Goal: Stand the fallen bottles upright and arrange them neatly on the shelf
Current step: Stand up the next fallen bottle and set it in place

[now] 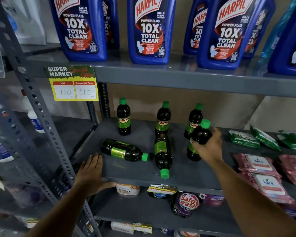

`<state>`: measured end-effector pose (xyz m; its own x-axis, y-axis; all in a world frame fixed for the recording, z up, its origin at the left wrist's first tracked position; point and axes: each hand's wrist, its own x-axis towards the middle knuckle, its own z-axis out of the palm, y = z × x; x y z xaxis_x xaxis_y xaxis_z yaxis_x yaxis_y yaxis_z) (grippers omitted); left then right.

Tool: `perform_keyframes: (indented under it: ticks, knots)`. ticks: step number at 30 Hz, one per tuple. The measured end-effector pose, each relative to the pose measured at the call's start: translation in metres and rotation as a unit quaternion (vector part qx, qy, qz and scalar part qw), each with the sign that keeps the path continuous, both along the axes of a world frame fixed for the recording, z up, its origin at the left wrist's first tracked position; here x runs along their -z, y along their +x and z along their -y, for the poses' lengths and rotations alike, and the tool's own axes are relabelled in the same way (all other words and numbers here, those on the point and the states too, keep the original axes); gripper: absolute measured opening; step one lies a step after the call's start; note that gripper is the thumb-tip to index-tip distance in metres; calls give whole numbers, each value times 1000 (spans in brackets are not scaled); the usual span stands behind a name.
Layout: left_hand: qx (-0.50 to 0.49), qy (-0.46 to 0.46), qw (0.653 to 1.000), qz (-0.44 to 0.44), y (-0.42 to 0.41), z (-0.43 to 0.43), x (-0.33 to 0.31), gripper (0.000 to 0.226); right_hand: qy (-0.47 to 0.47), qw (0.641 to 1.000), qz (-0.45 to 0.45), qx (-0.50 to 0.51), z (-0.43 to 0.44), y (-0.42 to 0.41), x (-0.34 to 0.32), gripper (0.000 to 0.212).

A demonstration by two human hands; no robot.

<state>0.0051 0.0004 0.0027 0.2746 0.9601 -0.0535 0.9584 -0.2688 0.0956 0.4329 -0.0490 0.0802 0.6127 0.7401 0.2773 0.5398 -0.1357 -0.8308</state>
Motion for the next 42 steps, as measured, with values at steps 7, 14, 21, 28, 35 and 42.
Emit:
perform_keyframes:
  ticks: [7, 14, 21, 28, 35, 42]
  knots:
    - [0, 0, 1000, -3, -2, -2, 2, 153, -3, 996, -72, -58, -5, 7, 0, 92]
    - [-4, -1, 1000, 5, 0, -1, 1, 141, -15, 995, -82, -58, 5, 10, 6, 97]
    - [2, -6, 1000, -15, 1, 1, -1, 139, -53, 993, -59, -86, 18, 12, 28, 110]
    - [3, -11, 999, -32, 0, -1, -1, 142, -67, 989, -64, -116, 19, 16, 33, 115]
    - [-1, -12, 1000, -16, 1, -1, -2, 152, 98, 898, 391, -175, 43, -37, 31, 69]
    - [4, -13, 1000, -12, 0, 0, -3, 146, -79, 720, 586, -363, 17, -70, 36, 67]
